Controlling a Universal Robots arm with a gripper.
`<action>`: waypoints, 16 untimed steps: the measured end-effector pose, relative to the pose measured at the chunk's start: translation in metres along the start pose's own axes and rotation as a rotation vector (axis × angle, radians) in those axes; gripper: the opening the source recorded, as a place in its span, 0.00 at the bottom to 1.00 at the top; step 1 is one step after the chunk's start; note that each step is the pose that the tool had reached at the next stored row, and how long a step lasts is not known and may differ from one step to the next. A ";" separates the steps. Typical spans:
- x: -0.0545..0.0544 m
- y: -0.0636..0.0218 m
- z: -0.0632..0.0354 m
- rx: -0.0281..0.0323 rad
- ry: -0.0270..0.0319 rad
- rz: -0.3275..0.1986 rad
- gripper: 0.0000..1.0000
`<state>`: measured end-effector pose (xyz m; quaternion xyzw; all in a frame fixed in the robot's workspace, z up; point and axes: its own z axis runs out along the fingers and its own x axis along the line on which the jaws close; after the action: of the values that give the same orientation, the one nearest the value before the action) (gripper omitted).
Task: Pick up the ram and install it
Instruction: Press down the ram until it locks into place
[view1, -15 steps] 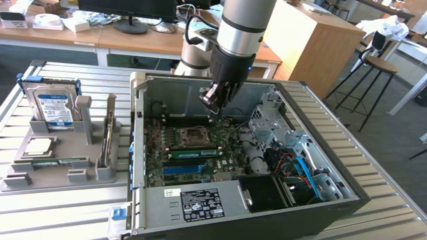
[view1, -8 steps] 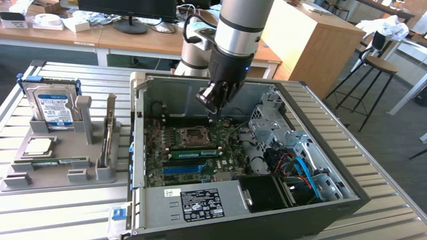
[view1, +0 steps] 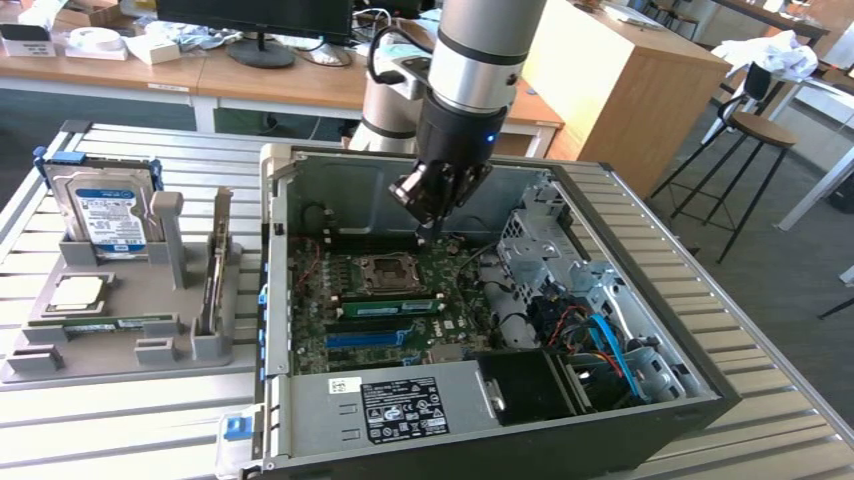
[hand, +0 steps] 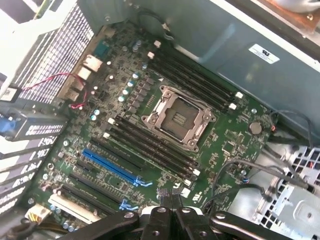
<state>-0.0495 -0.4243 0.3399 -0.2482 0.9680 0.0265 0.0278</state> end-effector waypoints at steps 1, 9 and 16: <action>0.000 0.0000 0.0001 0.0000 0.0009 0.011 0.10; 0.000 0.0001 0.0006 -0.0014 0.0121 0.112 0.10; 0.000 0.0000 0.0023 0.0054 0.0071 0.231 0.10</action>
<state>-0.0496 -0.4243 0.3376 -0.1350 0.9903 0.0260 0.0218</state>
